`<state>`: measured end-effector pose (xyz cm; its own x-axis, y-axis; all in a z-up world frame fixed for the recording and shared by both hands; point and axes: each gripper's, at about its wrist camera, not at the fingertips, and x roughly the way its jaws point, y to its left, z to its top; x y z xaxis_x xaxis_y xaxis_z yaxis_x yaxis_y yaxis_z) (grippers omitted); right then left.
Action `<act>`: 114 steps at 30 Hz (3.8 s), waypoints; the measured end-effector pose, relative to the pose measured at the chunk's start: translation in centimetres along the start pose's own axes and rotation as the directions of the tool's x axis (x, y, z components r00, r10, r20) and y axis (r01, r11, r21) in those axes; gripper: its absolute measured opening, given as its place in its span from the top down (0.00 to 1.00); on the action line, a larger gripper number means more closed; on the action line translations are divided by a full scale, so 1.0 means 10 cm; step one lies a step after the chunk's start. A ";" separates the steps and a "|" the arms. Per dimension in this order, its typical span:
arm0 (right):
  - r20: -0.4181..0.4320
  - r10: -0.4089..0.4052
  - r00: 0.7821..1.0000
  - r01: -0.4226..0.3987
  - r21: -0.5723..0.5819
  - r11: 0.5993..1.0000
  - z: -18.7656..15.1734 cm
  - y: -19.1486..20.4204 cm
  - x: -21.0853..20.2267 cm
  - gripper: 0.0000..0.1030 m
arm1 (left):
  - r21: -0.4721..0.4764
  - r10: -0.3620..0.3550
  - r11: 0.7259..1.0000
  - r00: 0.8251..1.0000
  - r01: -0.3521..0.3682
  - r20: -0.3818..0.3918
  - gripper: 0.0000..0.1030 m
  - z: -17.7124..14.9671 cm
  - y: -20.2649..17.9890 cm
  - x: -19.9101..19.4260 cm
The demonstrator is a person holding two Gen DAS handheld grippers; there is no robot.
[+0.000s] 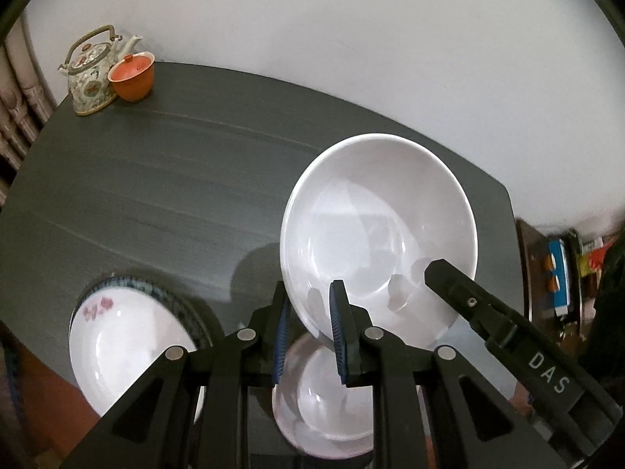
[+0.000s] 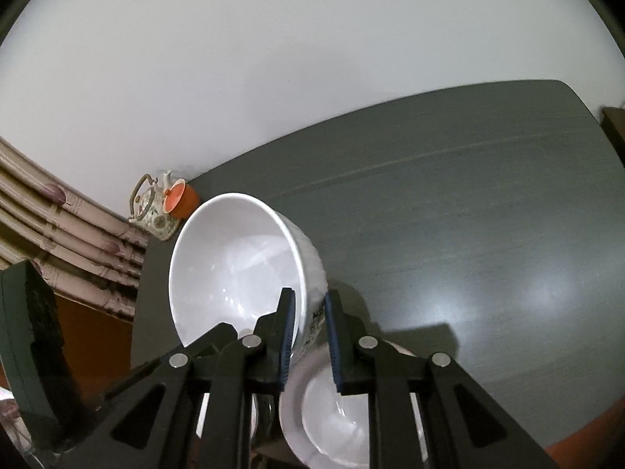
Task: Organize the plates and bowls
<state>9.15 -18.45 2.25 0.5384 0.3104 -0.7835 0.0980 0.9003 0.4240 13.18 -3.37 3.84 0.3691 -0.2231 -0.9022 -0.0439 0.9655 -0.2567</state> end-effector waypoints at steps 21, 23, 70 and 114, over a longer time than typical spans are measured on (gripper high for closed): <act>-0.079 -0.063 0.995 0.068 0.053 0.996 -0.65 -0.40 -0.01 0.84 | 0.037 -0.025 0.999 0.991 0.030 -0.132 0.83 -0.73 -0.13 0.18; -0.088 -0.071 0.994 0.076 0.055 0.996 -0.69 -0.42 0.03 0.84 | 0.037 -0.024 0.999 0.988 0.030 -0.150 0.83 -0.76 -0.13 0.23; -0.183 -0.102 0.978 0.116 0.068 0.991 -0.91 -0.60 0.23 0.79 | 0.083 0.056 0.996 0.981 -0.041 -0.187 0.76 -0.93 -0.30 0.48; -0.171 -0.112 0.979 0.133 0.117 0.984 -0.90 -0.93 -0.12 0.79 | -0.115 -0.055 0.993 0.982 0.035 -0.181 0.68 -0.79 0.54 0.16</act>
<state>0.09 -24.46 -4.89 0.3726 0.2554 -0.8922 0.2656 0.8918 0.3663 6.20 0.43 -1.78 0.1970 -0.2968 -0.9344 -0.1375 0.9353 -0.3261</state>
